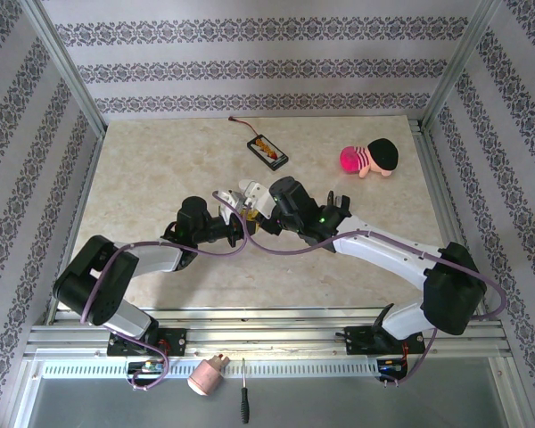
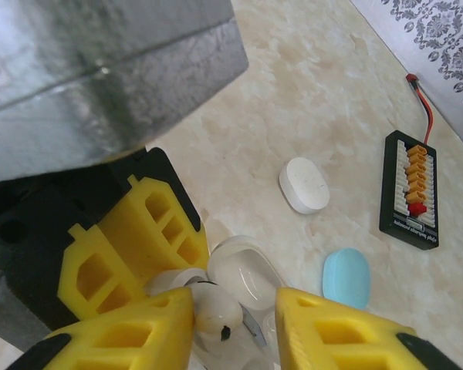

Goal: Insert the wireless bluetooth earbuds into the charging case

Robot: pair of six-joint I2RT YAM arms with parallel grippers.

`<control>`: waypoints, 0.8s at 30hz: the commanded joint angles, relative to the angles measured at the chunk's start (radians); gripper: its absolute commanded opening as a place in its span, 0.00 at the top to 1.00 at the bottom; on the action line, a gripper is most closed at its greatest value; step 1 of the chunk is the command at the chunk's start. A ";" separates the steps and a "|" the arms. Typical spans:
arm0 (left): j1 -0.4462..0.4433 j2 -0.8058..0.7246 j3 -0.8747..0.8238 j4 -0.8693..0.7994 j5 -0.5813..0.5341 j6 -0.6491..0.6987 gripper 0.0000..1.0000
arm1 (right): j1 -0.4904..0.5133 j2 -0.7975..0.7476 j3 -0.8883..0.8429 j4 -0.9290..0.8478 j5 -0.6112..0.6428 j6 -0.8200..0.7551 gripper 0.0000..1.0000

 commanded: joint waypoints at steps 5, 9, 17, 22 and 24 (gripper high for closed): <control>0.018 0.018 0.018 0.201 0.015 -0.073 1.00 | -0.037 -0.121 -0.047 -0.036 -0.145 0.068 0.44; 0.023 0.019 0.013 0.200 0.022 -0.055 1.00 | -0.095 -0.197 -0.074 -0.017 -0.218 0.155 0.36; 0.036 0.012 -0.017 0.212 0.048 0.029 1.00 | -0.240 -0.254 -0.082 0.023 -0.398 0.403 0.30; 0.041 0.037 -0.033 0.294 0.092 0.069 1.00 | -0.310 -0.219 -0.068 0.024 -0.448 0.554 0.23; 0.047 0.050 -0.049 0.348 0.097 0.068 1.00 | -0.356 -0.187 -0.050 -0.012 -0.436 0.622 0.23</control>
